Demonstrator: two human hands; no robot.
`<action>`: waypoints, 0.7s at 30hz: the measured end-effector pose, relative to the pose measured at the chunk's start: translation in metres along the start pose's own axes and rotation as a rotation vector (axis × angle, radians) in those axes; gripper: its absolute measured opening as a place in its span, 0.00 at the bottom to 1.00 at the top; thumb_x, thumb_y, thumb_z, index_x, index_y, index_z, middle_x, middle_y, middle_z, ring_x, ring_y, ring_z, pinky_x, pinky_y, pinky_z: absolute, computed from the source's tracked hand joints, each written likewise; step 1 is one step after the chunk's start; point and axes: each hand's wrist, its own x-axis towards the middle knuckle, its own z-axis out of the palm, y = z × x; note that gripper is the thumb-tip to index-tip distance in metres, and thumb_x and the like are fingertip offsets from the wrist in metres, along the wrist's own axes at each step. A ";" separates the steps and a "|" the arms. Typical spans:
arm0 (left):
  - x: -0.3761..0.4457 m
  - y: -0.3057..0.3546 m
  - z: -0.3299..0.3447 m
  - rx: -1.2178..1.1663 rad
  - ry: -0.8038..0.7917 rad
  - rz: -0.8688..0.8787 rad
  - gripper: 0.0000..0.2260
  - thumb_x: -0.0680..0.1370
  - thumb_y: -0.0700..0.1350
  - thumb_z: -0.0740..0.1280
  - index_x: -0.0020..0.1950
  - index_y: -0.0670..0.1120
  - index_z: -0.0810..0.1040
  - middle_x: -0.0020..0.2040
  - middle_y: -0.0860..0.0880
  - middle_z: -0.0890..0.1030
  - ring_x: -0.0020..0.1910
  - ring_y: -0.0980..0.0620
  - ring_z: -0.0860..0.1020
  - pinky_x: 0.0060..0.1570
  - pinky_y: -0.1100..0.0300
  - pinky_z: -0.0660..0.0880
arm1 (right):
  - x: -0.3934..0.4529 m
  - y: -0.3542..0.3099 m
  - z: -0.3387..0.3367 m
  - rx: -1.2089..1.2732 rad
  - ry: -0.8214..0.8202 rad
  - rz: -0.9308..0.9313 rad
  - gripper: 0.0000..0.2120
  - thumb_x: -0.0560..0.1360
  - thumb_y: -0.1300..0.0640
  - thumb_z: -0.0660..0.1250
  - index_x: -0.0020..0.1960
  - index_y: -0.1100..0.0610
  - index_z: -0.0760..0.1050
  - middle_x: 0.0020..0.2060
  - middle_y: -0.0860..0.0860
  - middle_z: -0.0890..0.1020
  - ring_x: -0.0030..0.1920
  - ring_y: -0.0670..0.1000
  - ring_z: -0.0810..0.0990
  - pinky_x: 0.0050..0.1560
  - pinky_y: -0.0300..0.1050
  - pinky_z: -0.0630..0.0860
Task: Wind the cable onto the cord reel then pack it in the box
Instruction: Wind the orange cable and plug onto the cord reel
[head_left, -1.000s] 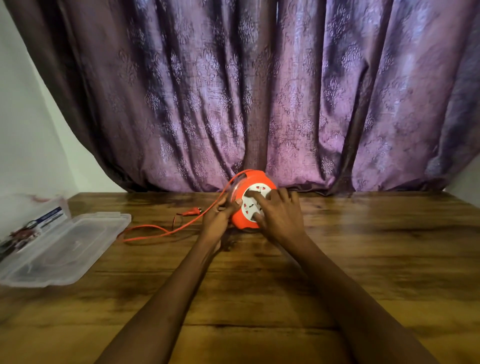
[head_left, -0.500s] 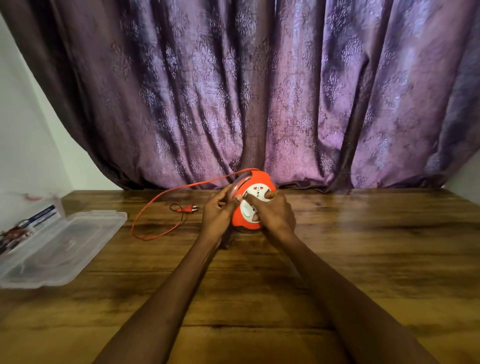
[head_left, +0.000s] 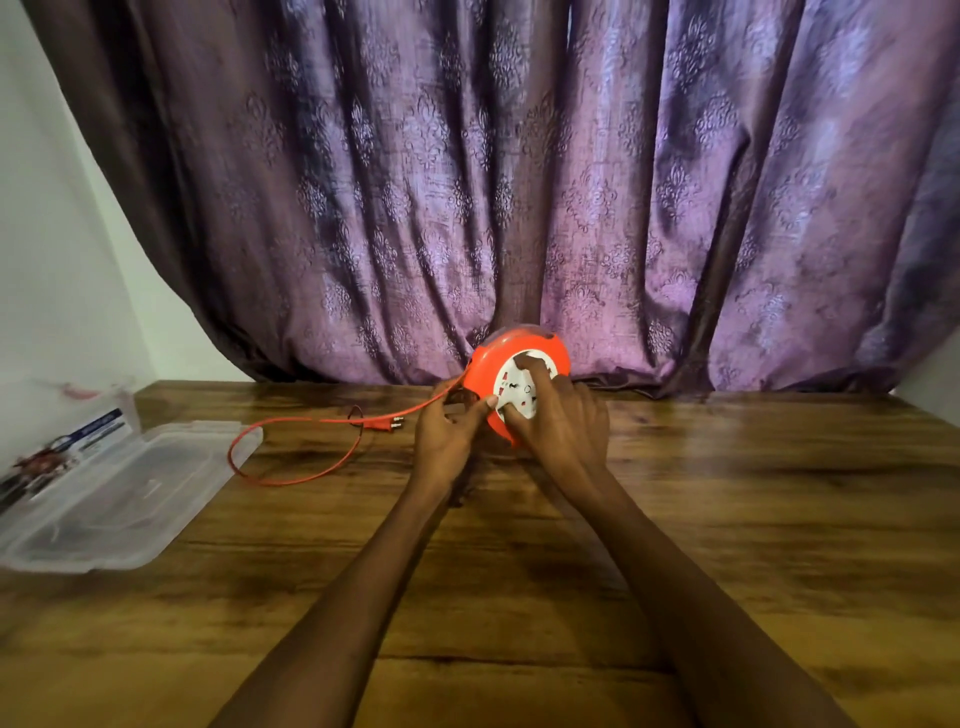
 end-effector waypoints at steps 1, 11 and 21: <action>-0.001 0.002 0.000 -0.025 0.025 -0.008 0.13 0.72 0.47 0.76 0.55 0.46 0.81 0.47 0.53 0.85 0.49 0.50 0.83 0.55 0.39 0.79 | -0.001 -0.001 -0.001 0.001 0.015 -0.007 0.27 0.71 0.37 0.64 0.68 0.40 0.66 0.51 0.53 0.82 0.52 0.60 0.79 0.47 0.54 0.75; -0.003 -0.004 0.001 0.017 0.034 -0.053 0.18 0.75 0.46 0.73 0.61 0.40 0.76 0.53 0.40 0.84 0.54 0.38 0.83 0.56 0.36 0.78 | 0.002 0.002 0.002 0.036 -0.029 0.025 0.29 0.68 0.36 0.67 0.66 0.38 0.66 0.46 0.52 0.85 0.43 0.60 0.84 0.38 0.47 0.74; -0.013 -0.004 0.022 0.035 0.019 -0.002 0.15 0.77 0.43 0.71 0.61 0.41 0.73 0.51 0.42 0.83 0.49 0.47 0.82 0.54 0.46 0.78 | 0.027 -0.003 -0.013 1.079 -0.305 0.923 0.27 0.68 0.37 0.72 0.47 0.62 0.80 0.29 0.57 0.84 0.22 0.51 0.76 0.24 0.39 0.71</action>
